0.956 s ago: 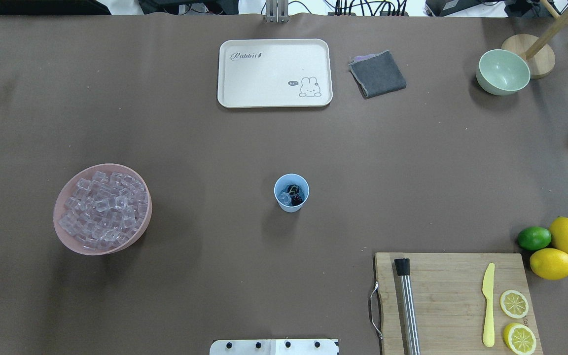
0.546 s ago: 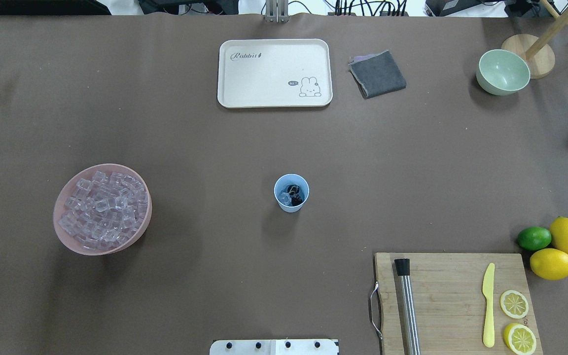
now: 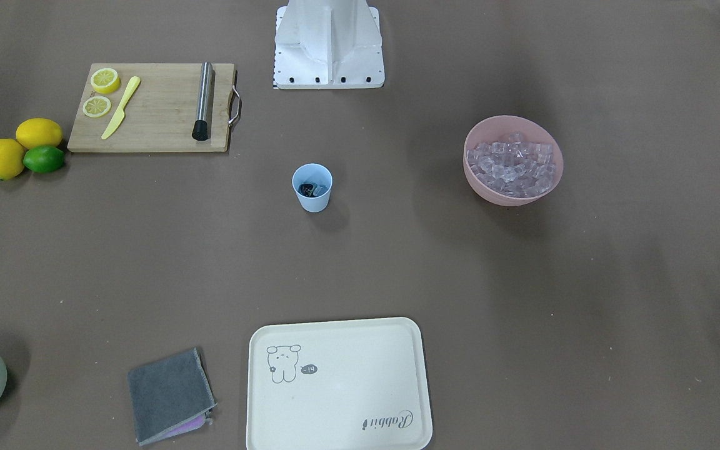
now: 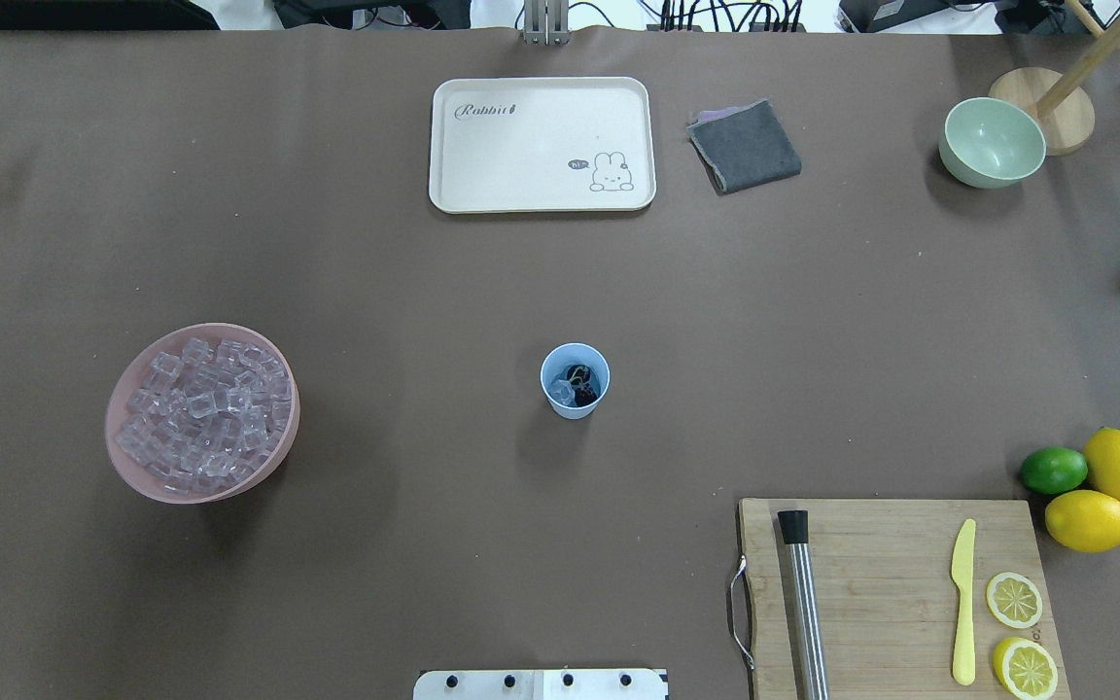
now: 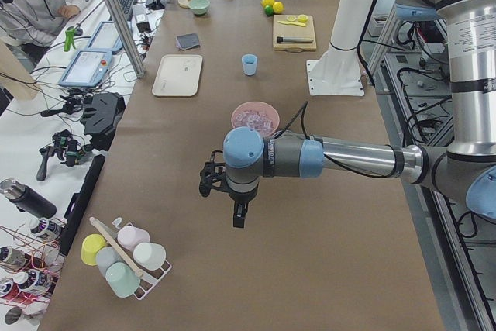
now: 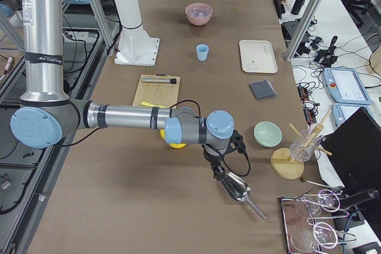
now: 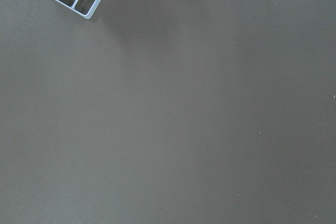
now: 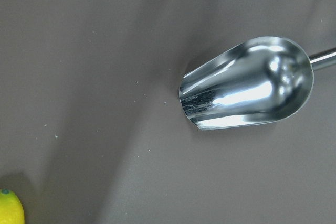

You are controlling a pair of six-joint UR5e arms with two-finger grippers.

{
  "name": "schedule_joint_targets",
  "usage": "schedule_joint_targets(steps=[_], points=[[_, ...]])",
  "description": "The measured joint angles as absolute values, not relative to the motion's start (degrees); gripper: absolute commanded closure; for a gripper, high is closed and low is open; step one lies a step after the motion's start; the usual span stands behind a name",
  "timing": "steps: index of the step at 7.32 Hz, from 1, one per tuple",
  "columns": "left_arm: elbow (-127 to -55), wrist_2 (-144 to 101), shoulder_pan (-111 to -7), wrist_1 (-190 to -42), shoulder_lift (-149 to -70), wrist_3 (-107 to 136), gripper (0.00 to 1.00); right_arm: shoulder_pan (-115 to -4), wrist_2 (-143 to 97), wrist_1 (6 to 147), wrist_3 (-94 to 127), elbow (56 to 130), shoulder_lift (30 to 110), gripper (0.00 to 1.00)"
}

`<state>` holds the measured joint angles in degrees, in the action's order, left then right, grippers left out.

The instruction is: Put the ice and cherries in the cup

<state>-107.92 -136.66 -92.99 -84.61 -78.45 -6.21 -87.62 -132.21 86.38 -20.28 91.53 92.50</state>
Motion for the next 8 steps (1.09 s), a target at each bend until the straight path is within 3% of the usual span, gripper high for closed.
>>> schedule_joint_targets(steps=[8], points=[[-107.8, -136.3, -93.4, -84.8, -78.0, -6.2, 0.02, -87.6, -132.1, 86.3, -20.2, 94.2, 92.3, 0.00]])
